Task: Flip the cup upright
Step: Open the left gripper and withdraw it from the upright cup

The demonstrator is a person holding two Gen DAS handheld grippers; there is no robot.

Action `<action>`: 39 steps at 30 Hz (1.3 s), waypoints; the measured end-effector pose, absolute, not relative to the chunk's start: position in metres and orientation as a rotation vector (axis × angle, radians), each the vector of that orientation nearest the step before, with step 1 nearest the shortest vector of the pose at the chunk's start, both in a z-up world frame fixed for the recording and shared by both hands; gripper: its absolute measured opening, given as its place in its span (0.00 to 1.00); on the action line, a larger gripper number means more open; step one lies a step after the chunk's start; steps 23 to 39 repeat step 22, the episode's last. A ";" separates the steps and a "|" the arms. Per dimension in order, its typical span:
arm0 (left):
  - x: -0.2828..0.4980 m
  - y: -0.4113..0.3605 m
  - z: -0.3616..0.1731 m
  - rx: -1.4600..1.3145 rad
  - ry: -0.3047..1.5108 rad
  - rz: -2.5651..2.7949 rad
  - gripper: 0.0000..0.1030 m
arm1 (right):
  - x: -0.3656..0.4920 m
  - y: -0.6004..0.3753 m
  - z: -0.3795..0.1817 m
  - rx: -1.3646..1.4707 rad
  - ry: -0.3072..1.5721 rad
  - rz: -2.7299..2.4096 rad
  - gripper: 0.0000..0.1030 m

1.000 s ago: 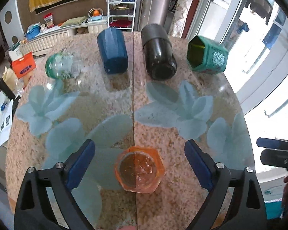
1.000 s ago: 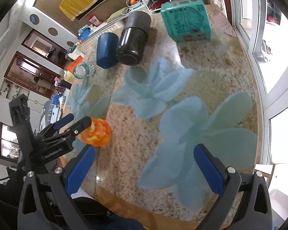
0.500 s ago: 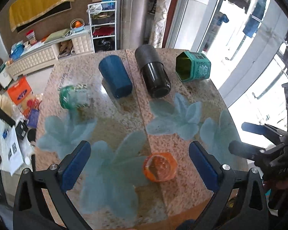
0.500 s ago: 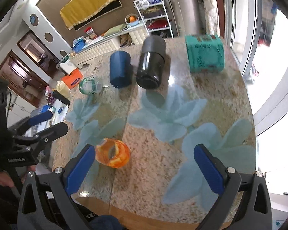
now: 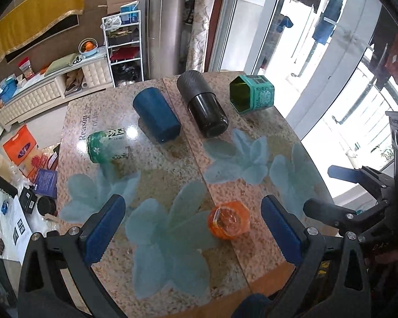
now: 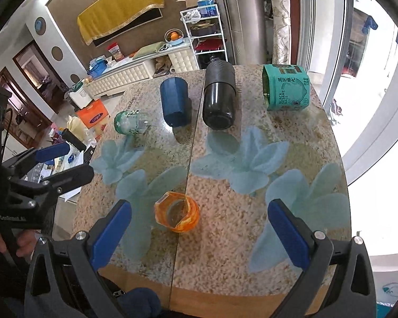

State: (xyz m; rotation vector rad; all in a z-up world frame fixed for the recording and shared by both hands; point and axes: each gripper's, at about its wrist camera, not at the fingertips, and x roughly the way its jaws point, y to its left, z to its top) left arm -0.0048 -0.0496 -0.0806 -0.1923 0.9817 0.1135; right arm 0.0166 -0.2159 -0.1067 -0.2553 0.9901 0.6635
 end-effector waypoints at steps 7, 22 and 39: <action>-0.014 -0.043 -0.077 -0.197 0.976 0.111 1.00 | 0.004 -0.211 -0.101 -0.253 0.972 0.656 1.00; -0.017 -0.040 -0.074 -0.211 0.958 0.088 1.00 | -0.001 -0.205 -0.101 -0.269 0.979 0.659 1.00; -0.017 -0.040 -0.074 -0.211 0.958 0.088 1.00 | -0.001 -0.205 -0.101 -0.269 0.979 0.659 1.00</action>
